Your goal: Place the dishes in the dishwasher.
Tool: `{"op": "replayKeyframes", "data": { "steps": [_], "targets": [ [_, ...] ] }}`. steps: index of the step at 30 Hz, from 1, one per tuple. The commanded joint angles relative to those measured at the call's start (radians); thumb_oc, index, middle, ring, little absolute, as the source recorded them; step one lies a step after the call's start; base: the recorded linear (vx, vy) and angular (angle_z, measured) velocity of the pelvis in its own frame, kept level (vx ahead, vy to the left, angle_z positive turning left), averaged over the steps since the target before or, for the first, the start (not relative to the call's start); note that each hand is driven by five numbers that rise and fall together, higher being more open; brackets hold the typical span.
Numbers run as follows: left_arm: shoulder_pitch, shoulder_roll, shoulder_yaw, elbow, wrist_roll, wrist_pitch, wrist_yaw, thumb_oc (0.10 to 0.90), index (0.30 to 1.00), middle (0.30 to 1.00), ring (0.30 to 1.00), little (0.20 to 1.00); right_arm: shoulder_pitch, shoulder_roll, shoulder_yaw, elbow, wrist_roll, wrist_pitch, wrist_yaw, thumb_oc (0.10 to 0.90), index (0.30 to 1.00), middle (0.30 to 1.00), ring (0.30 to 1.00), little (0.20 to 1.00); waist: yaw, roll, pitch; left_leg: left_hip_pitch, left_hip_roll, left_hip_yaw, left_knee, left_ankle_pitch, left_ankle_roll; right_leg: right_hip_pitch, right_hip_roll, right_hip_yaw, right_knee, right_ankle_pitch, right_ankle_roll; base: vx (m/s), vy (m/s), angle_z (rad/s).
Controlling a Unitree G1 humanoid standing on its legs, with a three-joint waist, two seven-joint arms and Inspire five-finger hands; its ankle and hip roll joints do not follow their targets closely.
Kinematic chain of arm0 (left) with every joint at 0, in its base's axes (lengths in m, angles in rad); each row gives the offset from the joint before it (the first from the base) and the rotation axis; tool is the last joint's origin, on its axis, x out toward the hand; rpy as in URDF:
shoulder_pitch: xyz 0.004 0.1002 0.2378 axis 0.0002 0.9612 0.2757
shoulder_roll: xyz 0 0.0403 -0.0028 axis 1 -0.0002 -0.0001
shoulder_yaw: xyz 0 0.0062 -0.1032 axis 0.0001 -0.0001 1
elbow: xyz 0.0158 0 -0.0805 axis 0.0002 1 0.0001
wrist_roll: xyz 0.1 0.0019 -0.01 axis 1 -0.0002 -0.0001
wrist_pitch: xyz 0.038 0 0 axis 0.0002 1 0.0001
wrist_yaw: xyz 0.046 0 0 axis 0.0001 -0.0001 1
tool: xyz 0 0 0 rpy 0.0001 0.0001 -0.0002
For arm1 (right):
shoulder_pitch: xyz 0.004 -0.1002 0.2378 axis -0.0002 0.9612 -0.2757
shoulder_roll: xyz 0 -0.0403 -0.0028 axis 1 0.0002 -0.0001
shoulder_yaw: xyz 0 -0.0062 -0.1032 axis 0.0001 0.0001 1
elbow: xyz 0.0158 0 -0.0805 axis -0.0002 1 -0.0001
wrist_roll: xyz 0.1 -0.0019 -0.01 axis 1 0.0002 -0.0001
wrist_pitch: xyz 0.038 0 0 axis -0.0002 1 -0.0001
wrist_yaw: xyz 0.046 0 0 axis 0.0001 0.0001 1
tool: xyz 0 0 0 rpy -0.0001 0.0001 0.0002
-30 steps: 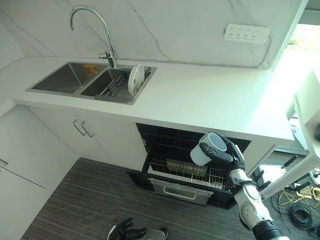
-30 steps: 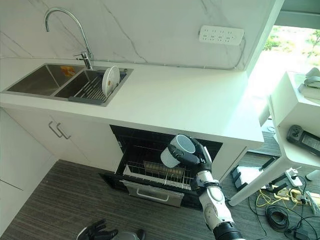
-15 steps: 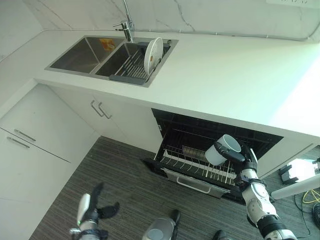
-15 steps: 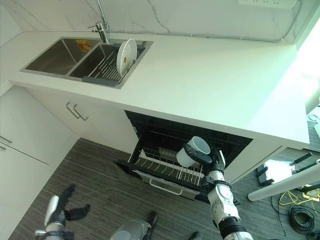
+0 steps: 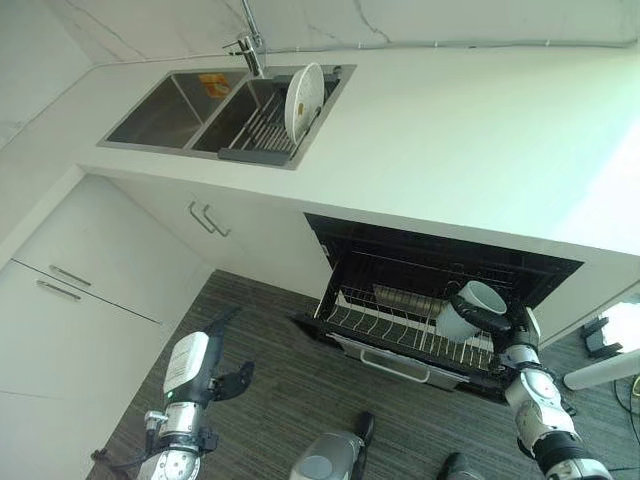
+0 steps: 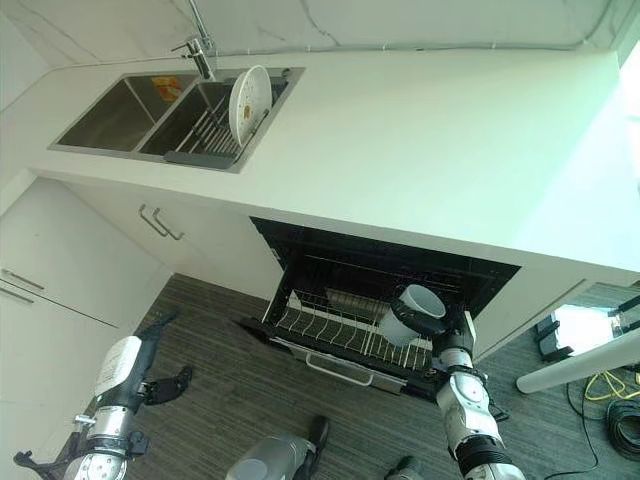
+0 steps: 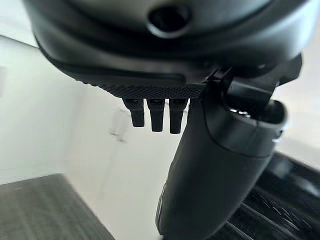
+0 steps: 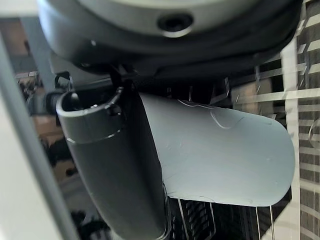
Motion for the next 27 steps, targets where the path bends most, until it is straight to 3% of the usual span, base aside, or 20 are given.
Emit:
{"op": "replayKeyframes", "data": {
  "steps": [1, 5, 14, 27],
  "targets": [
    [-0.061, 0.064, -0.033, -0.08, 0.042, -0.051, -0.001, 0.8, 0.9, 0.9, 0.9, 0.9, -0.101, -0.047, -0.008, -0.055, -0.028, -0.076, 0.009, 0.4, 0.3, 0.3, 0.3, 0.3, -0.014, -0.001, -0.018, -0.035, 0.038, 0.023, 0.097, -0.123, -0.023, 0.048, 0.011, 0.034, -0.06, -0.037, 0.034, -0.02, 0.042, -0.06],
    [-0.107, 0.084, -0.129, -0.098, 0.106, -0.018, -0.03, 0.8, 0.9, 0.9, 0.9, 0.9, -0.118, -0.058, 0.012, -0.042, -0.033, -0.074, 0.006, 0.4, 0.3, 0.3, 0.3, 0.3, -0.042, 0.017, -0.004, -0.033, 0.042, 0.044, 0.097, -0.128, -0.021, 0.035, 0.012, 0.058, -0.06, -0.034, 0.038, 0.01, 0.075, -0.16],
    [-0.25, 0.108, -0.272, -0.094, 0.163, 0.074, 0.039, 0.8, 0.9, 0.9, 0.9, 0.9, -0.168, -0.088, 0.048, -0.032, -0.087, -0.032, 0.028, 0.4, 0.3, 0.3, 0.3, 0.3, -0.109, 0.039, 0.049, -0.029, 0.049, 0.087, 0.097, -0.136, -0.013, -0.003, 0.026, 0.12, -0.06, -0.023, 0.041, 0.02, 0.076, -0.19],
    [-0.462, 0.168, -0.387, -0.057, 0.156, 0.188, -0.033, 0.8, 0.9, 0.9, 0.9, 0.9, -0.328, -0.115, 0.146, -0.034, -0.152, -0.015, 0.029, 0.4, 0.3, 0.3, 0.3, 0.3, -0.131, 0.007, 0.15, -0.105, 0.056, 0.087, 0.097, -0.119, -0.002, -0.096, 0.047, 0.157, -0.06, 0.012, 0.048, -0.04, -0.016, -0.05]
  ]
}}
